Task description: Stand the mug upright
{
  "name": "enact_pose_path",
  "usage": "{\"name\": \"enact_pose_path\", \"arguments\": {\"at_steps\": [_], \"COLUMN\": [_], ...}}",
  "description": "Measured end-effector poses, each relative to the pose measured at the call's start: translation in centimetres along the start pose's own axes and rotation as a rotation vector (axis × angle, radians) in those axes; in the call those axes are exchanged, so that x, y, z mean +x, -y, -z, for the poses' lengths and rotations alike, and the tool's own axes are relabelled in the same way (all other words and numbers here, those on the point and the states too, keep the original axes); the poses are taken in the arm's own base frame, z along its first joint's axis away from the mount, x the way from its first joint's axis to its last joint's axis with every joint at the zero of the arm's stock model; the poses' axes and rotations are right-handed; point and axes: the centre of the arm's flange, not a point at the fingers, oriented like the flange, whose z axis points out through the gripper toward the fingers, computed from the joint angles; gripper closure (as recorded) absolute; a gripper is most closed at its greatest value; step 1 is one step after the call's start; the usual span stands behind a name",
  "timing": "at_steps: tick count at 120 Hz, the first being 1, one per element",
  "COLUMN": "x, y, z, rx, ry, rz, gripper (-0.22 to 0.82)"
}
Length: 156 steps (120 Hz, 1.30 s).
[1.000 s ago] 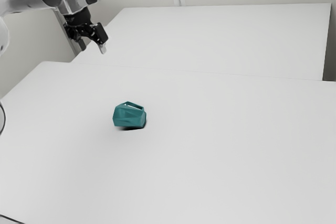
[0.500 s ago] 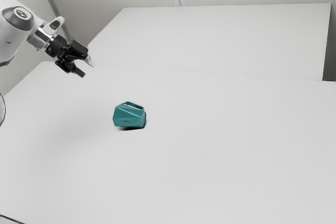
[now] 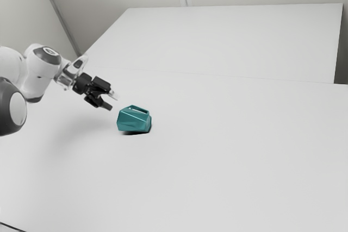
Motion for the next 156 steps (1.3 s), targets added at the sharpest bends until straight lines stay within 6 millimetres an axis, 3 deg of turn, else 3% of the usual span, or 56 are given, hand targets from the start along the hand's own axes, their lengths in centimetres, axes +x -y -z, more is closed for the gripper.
{"name": "enact_pose_path", "arguments": {"at_steps": [19, 50, 83, 100, 131, 156], "x": [-1.3, -1.9, -1.6, -1.3, -1.0, -0.6], "y": [2.0, 2.6, 2.0, 1.5, -0.2, -5.6], "z": [-2.1, -3.8, -5.0, -4.5, -4.1, -0.6], "rx": [-0.022, -0.065, -0.097, -0.095, -0.101, -0.056], "ry": [-0.018, -0.064, -0.077, -0.087, -0.091, -0.090], "rz": [0.018, 0.015, -0.014, -0.038, -0.085, -0.187], "gripper": [0.00, 0.01, 0.51, 0.66, 0.75, 0.77]}}
